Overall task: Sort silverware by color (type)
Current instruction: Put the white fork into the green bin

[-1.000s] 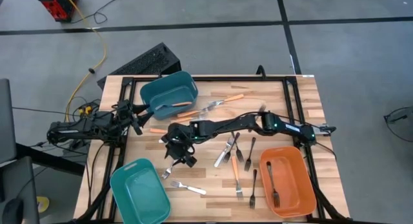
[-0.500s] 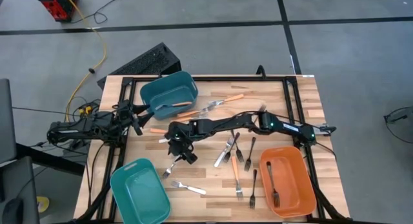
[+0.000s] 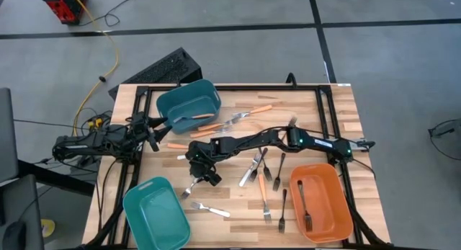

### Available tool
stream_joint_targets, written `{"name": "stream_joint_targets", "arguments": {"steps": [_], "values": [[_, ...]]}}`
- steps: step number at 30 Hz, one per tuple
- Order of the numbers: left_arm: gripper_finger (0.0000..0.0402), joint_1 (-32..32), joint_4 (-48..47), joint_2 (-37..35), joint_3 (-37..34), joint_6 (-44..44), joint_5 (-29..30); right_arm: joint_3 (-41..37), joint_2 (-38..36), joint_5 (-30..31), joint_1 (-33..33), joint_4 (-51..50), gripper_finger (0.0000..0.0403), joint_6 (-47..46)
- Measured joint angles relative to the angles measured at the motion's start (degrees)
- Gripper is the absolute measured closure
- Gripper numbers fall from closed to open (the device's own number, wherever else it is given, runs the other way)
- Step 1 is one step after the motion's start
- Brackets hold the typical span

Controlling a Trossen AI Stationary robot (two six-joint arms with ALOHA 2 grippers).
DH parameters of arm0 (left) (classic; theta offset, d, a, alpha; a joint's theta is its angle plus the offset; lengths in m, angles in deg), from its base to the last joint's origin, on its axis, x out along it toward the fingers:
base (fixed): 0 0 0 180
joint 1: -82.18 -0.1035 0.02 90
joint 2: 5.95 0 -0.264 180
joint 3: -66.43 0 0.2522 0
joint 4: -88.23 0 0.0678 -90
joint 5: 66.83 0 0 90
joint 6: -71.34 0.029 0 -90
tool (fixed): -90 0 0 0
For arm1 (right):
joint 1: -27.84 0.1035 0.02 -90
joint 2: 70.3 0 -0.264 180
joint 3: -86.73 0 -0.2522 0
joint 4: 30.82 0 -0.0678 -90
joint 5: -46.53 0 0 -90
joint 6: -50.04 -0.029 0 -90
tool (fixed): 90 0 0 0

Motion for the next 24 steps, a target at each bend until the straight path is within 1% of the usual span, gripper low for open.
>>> {"name": "stream_joint_targets", "arguments": {"steps": [3,7,19,21,24], "values": [[0.0167,0.0,-0.1,0.0,0.0,0.0,0.0,0.0,0.0,0.8,-0.1,-0.5,0.0168,-2.4],[0.0167,0.0,-0.3,0.0,0.0,0.0,0.0,0.0,0.0,3.3,-0.7,-2.4,0.0195,-4.4],[0.0167,0.0,-0.4,0.0,0.0,0.0,0.0,0.1,-0.1,4.5,-1.5,-5.3,0.0308,-4.4],[0.0167,0.0,-0.4,0.0,0.0,0.0,0.0,0.1,-0.1,5.0,-1.5,-6.0,0.0320,-4.4],[0.0167,0.0,-0.4,0.0,0.0,0.0,0.0,0.2,-0.2,6.5,-1.5,-6.7,0.0324,-4.5]]}}
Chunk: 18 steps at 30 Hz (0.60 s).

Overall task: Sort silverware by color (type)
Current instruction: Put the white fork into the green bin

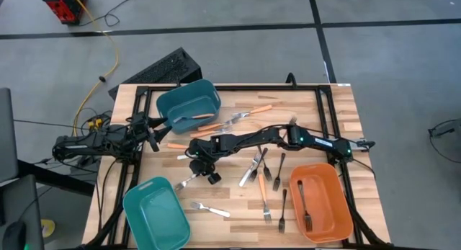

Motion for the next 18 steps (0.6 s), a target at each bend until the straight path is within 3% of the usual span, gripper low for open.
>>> {"name": "stream_joint_targets", "arguments": {"steps": [18], "values": [[0.0167,0.0,0.0,0.0,0.0,0.6,0.0,0.1,0.0,2.3,-1.3,-2.8,0.0320,-9.3]]}}
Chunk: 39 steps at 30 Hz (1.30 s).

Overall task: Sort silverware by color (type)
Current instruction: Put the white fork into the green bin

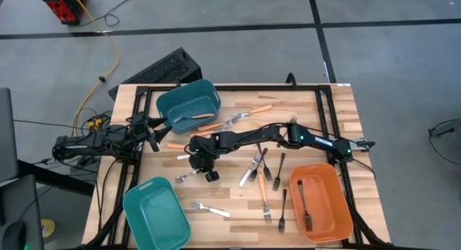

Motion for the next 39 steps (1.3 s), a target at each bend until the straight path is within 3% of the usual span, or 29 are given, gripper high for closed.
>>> {"name": "stream_joint_targets", "arguments": {"steps": [24,39], "values": [[0.0167,0.0,0.0,0.0,0.0,0.0,0.0,8.8,0.5,7.2,-0.5,-8.4,0.0321,1.8],[0.0167,0.0,0.0,0.0,0.0,0.0,0.0,14.1,0.4,6.8,-0.4,-9.6,0.0321,2.0]]}}
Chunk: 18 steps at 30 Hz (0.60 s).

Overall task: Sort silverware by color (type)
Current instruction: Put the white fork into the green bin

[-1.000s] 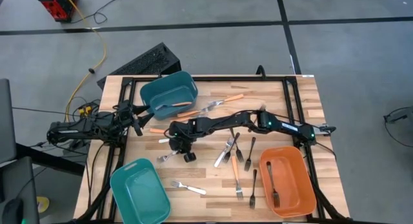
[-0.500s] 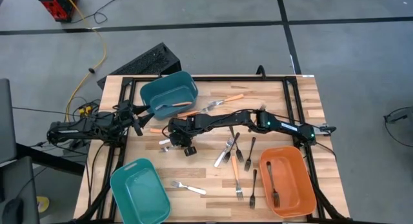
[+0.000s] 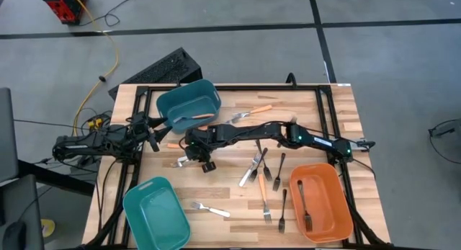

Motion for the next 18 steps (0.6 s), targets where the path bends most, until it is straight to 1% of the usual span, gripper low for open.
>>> {"name": "stream_joint_targets", "arguments": {"steps": [10,14,18], "values": [[0.0167,0.0,0.0,0.0,0.0,0.0,0.2,0.0,-2.3,0.0,0.1,0.3,0.0321,0.8],[0.0167,0.0,0.0,0.0,0.0,0.0,0.4,0.0,-3.0,2.5,0.1,0.0,0.0321,1.1],[0.0167,0.0,0.0,0.0,0.0,0.0,0.4,0.0,-3.5,2.8,0.1,0.6,0.0321,1.8]]}}
